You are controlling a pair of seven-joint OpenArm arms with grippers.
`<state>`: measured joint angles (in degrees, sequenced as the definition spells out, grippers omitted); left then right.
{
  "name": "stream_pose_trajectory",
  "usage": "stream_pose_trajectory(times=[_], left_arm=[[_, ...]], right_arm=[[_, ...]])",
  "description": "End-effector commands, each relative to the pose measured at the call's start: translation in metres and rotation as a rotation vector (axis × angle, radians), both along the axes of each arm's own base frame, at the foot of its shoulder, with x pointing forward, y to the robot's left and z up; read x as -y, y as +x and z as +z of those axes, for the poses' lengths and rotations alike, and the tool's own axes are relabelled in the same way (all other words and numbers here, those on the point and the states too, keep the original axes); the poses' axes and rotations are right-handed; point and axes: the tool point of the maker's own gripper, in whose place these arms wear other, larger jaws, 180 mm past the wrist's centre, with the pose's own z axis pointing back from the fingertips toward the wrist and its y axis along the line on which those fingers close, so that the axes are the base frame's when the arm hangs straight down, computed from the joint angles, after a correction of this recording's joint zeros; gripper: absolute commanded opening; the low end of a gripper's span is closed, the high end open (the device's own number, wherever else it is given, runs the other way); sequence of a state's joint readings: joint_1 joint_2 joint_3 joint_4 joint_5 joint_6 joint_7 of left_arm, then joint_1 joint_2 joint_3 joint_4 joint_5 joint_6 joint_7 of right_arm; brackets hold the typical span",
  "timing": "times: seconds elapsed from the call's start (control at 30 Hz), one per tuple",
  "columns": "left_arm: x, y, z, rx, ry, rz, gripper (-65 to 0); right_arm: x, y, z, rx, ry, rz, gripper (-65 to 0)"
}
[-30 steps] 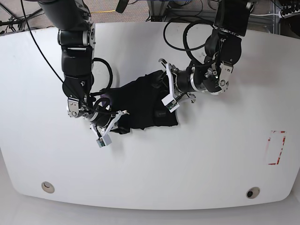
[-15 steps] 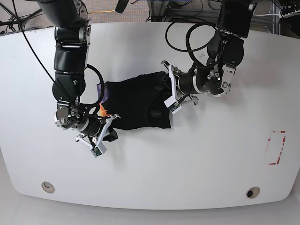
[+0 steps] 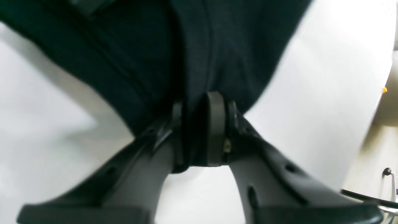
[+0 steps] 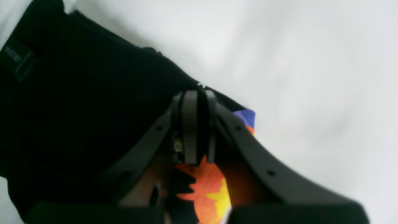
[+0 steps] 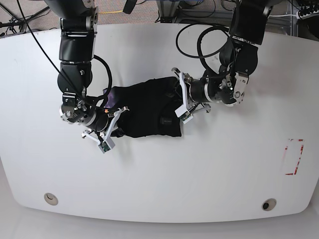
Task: Fold the T-shirt properly
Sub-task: 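Fold the bundle over with the right gripper toward the left gripper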
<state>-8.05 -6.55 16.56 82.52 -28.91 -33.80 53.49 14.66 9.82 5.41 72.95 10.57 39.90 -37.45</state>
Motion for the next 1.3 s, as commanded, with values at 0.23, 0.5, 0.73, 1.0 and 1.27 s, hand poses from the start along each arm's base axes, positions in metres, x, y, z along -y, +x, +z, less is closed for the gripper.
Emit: stream_pose_trajectory(times=[0.23,0.5,0.73,1.0,1.27], left_arm=[[-0.017,0.054,-0.007,-0.012,0.005,0.076,-56.2],[-0.048,0.094,-0.010,0.053,0.147,0.102,-56.2],[-0.064,0.114,0.007,0.141,0.223,0.046,-56.2],[-0.064,0.124,0.015,0.209,0.221,0.048,-56.2],[-0.071,0.139,0.052,0.320,0.218,0.058,-56.2]], right_arm=[[0.014,-0.027,-0.014,-0.026,0.020,-0.012,-61.5],[0.003,-0.071,-0.019,-0.048,-0.003,0.025,-61.7],[-0.028,-0.099,-0.010,-0.055,0.032,0.022,-61.7],[-0.084,-0.115,0.005,-0.077,0.075,0.082,-61.7],[-0.098,-0.111,0.023,-0.055,0.092,0.076,-61.7]])
